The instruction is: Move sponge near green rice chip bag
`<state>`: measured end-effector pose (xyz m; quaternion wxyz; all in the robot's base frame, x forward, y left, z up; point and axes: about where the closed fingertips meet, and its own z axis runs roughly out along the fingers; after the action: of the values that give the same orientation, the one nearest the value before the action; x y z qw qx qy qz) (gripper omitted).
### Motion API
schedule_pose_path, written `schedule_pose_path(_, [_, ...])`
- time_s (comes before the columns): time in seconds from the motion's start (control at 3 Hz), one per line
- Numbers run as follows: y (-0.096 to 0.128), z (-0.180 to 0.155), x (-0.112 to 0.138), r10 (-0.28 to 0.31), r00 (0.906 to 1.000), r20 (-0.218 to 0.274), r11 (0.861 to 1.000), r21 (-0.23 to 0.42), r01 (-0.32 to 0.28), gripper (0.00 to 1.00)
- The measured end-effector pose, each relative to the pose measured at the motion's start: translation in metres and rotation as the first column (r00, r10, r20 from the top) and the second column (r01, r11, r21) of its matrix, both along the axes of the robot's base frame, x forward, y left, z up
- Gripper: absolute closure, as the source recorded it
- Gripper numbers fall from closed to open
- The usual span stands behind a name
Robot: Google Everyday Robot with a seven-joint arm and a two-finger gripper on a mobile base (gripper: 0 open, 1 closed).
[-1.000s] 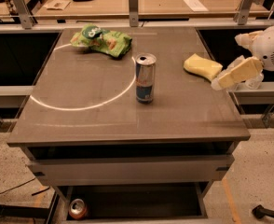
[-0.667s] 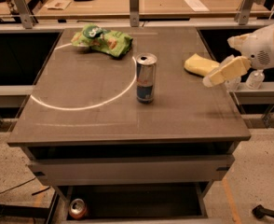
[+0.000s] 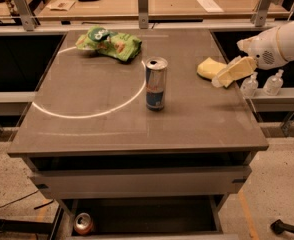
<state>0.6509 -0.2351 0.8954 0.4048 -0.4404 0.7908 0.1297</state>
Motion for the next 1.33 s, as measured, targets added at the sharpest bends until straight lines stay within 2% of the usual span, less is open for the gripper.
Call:
schedule_pose_path(0.67, [-0.016, -0.029, 0.039, 0.0, 0.9988, -0.049, 0.999, -0.048, -0.002, 0.0])
schedule_pose_path(1.0, [-0.024, -0.043, 0.045, 0.004, 0.9972, -0.075, 0.998, -0.069, -0.009, 0.0])
schedule_pose_path(1.33, [-0.026, -0.057, 0.041, 0.007, 0.9946, -0.104, 0.996, -0.084, -0.016, 0.0])
